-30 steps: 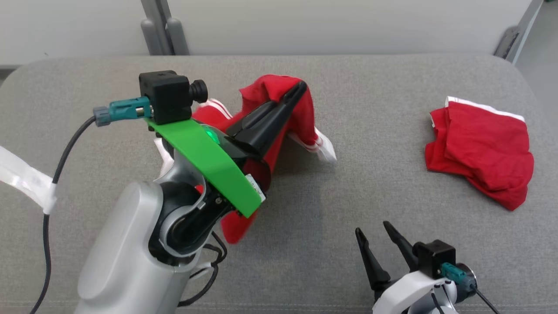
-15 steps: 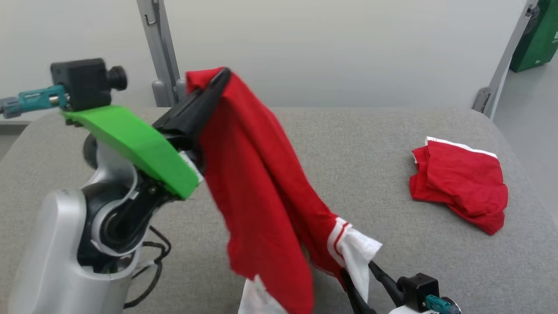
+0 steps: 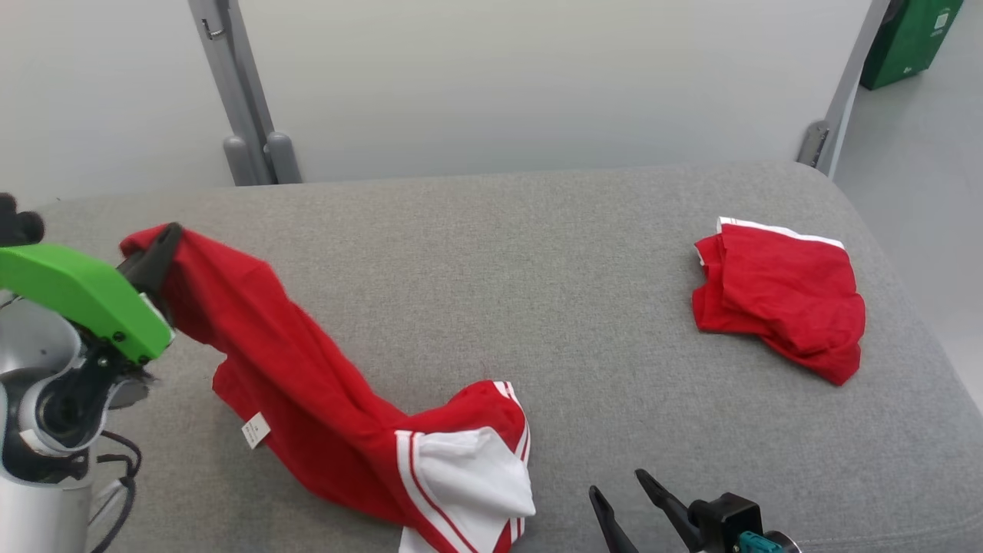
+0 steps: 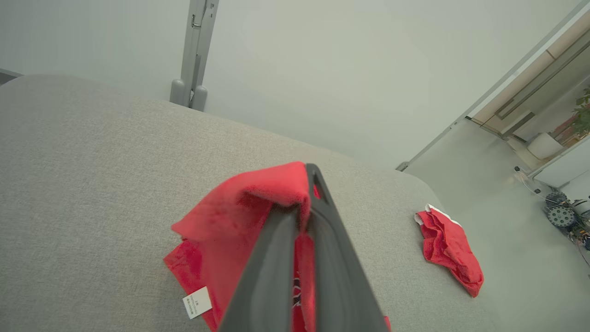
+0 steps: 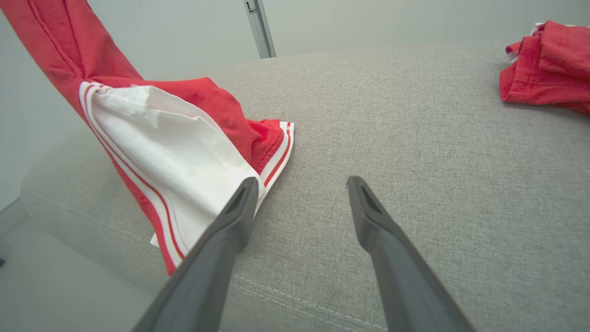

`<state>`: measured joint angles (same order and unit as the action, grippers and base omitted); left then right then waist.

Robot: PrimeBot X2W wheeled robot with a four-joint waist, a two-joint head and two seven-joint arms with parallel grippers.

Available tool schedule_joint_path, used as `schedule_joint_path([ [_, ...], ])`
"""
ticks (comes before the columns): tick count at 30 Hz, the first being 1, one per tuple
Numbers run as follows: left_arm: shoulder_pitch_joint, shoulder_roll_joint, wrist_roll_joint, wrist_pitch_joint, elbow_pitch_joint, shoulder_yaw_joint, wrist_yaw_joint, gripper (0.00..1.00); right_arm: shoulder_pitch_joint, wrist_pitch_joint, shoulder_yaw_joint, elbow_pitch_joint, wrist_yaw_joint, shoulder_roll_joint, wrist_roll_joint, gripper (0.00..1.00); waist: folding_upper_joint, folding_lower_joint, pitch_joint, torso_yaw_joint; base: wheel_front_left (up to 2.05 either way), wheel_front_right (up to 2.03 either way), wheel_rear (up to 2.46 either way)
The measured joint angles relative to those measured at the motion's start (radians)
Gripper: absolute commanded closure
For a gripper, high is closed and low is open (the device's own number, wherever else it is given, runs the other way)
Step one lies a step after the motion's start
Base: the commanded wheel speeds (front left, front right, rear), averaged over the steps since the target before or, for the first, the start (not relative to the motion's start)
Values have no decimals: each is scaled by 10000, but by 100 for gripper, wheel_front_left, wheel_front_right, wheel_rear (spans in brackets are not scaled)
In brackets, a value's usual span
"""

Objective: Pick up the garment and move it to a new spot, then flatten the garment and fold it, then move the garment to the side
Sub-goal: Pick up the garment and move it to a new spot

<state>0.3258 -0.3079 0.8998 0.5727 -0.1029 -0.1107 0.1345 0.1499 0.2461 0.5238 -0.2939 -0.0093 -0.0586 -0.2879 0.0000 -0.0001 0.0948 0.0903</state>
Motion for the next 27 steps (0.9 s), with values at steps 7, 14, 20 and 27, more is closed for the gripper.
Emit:
schedule_joint_path([
  [7, -24, -489, -930, 109, 2146, 1346, -23, 100, -15, 8, 82, 10, 0, -79, 119, 0, 0, 0, -337, -421, 0, 0, 0],
  [14, 24, -378, -1549, -274, 4102, 2677, -23, 100, -113, -92, 232, 56, 52, -201, 355, 0, 0, 0, -712, -921, 0, 0, 0],
  [20, 897, -245, -2359, -924, 5152, 3758, -23, 100, -350, -107, 209, 245, 88, -349, 439, 0, 0, 0, -1134, -1292, 0, 0, 0],
  [27, 1935, -535, -3453, -1381, 6230, 4497, -23, 85, -663, -107, 111, 426, 75, -378, 512, 0, 0, 0, -1732, -1566, 0, 0, 0],
])
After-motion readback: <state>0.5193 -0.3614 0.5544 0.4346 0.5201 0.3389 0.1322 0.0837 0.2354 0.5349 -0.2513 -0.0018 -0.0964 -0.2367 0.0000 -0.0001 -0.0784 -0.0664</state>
